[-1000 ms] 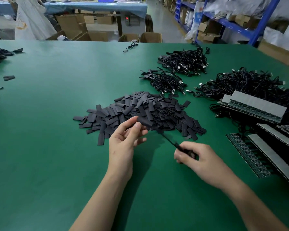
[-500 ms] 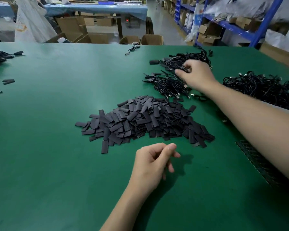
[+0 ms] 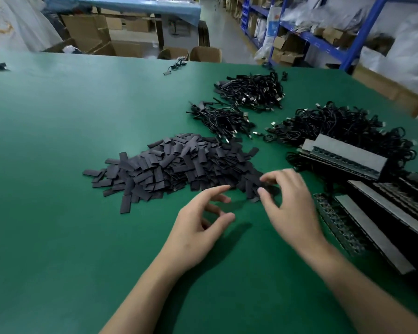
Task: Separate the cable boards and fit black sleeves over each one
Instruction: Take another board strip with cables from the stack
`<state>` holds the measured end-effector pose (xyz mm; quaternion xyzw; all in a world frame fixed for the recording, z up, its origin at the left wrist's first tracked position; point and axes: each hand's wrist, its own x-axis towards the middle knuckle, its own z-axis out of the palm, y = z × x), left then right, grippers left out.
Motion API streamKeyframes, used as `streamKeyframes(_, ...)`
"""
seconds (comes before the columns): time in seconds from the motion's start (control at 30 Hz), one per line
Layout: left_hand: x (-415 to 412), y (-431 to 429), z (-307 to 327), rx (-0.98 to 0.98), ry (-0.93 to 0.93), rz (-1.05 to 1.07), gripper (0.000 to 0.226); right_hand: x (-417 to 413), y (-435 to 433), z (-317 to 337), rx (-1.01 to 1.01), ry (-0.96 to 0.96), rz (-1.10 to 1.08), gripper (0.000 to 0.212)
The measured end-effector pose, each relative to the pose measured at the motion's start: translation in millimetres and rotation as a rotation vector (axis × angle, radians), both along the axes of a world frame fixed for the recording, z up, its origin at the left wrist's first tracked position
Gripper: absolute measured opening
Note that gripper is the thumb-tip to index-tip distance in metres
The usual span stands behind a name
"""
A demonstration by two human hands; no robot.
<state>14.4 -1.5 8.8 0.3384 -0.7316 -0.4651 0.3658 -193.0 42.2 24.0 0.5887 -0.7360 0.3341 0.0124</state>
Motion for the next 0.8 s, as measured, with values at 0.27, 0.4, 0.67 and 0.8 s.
streamKeyframes(0.27,-43,6,19,-0.341,-0.274,-0.065,0.039,-11,62,-23,0.096,0.006,-0.097,0.020)
streamKeyframes(0.4,-113,0,58,-0.472,-0.352,-0.128,0.036,-7,56,-22,0.239,0.102,-0.097,0.045)
streamKeyframes(0.67,-241,-26,92,-0.723,-0.595,-0.135,0.039,-5,59,-17,0.266,0.089,-0.063,0.046)
streamKeyframes(0.8,-266,-40,90,-0.755,-0.739,-0.151,0.054,-1,61,-17,0.220,0.130,-0.083,0.061)
